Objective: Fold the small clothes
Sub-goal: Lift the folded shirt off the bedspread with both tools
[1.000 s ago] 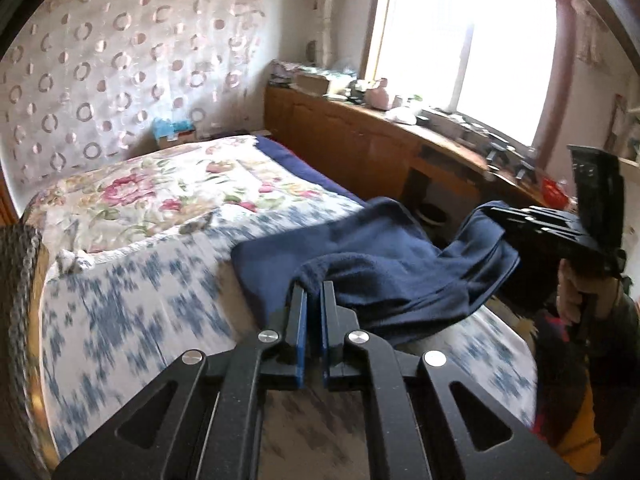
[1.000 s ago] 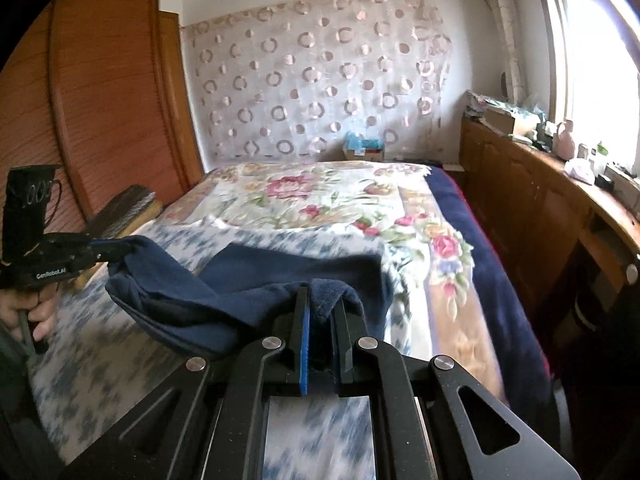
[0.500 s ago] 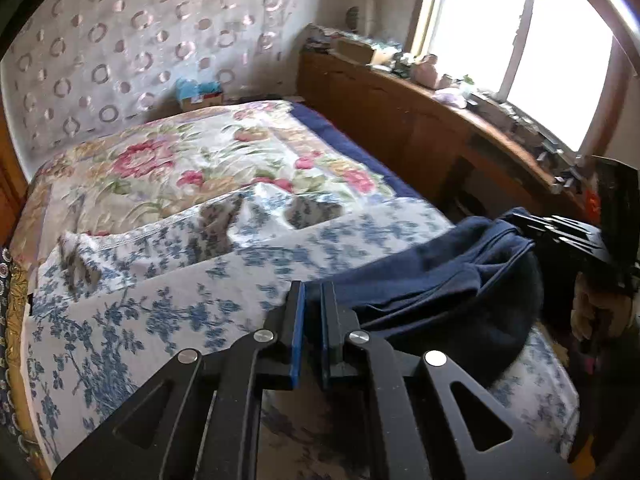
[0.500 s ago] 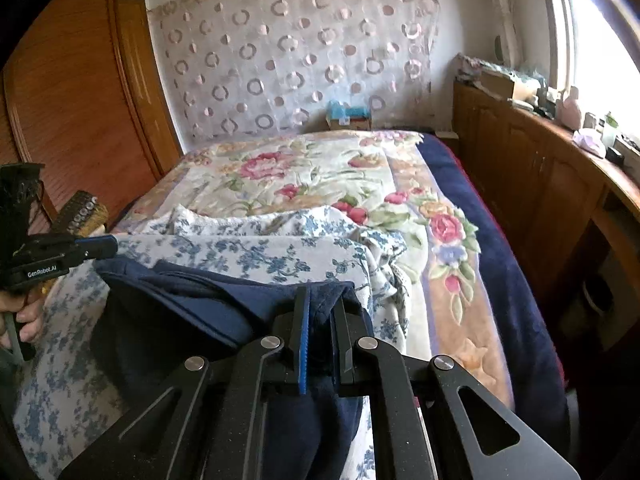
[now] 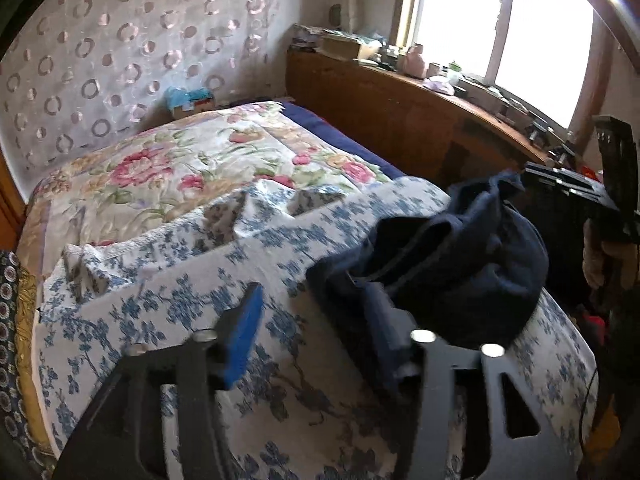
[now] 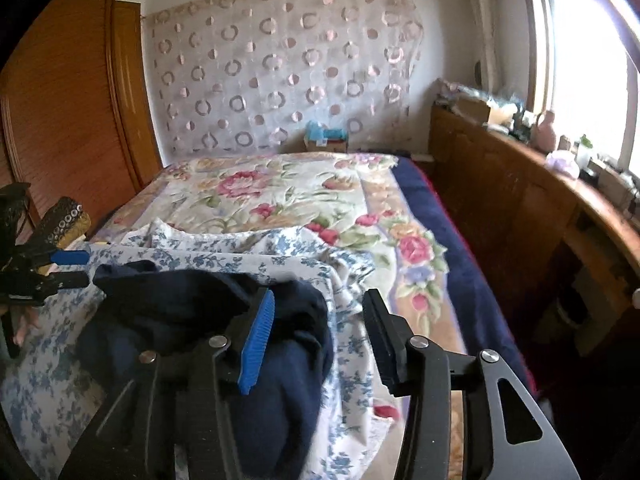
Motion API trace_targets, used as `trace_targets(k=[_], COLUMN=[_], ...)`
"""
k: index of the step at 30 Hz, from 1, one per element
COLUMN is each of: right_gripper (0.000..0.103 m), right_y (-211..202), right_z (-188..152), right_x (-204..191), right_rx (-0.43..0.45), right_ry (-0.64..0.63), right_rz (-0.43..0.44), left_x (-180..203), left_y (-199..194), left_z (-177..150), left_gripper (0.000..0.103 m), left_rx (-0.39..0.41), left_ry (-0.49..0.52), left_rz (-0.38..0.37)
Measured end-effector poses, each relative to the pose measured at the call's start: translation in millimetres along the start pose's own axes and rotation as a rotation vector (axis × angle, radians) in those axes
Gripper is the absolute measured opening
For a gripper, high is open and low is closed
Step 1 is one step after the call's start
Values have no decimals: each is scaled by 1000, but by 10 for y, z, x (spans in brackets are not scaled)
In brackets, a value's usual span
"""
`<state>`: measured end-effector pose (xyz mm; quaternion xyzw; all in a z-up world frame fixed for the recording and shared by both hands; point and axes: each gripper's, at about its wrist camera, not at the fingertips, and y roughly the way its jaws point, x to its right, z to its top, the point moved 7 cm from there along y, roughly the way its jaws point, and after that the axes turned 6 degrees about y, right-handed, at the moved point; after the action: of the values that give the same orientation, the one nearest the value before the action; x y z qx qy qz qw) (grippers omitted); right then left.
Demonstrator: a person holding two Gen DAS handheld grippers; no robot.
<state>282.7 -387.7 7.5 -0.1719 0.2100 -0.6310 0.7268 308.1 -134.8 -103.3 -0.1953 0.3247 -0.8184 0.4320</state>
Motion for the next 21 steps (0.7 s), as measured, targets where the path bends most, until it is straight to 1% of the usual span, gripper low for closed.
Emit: trace_targets(k=[1,3,6,8,12,14,15,16,18,20,21], right_gripper=[53,56,57,56,56,36,16,11,9,8,8], right_y=[-42,-48,126,231,436,482,502,497,458,462,475], right_z=[-38,-130,-222,-205,-117,-85,-59,-45,-9,-27,-49], right_x=[-9,-40,-85,-124,-105,-76,-52,-56,13,100,152], right_rx=[-1,-22,-81,-97,-144,-164,-170,-168,-134,-106,-106], right_ry=[0,-4,-28,-33,1,19,25,26,20,29,40], right_rz=[9,43,55,81,127,148,168,185,203,177,136], left_x=[13,51,75,100,136,137,135,129,103,74,61], left_y=[-12,-9,47,128,265,301,325,338,353,365,374], left_z=[-12,-54,-68,-77,-70,-65,-55,-46,-28,-7,-5], left_gripper=[71,71,72,72,72,72,72,72,72,72,72], left_rx=[4,5,-3,-21,-47,-52,-54,-54,-52,-45,-45], left_ry=[-1,0,3,5,11,4,-1,-4,-13,-27,-32], left_rz=[-8,-29,-26,-33,-40,-47,-49,-49,-44,-32,-30])
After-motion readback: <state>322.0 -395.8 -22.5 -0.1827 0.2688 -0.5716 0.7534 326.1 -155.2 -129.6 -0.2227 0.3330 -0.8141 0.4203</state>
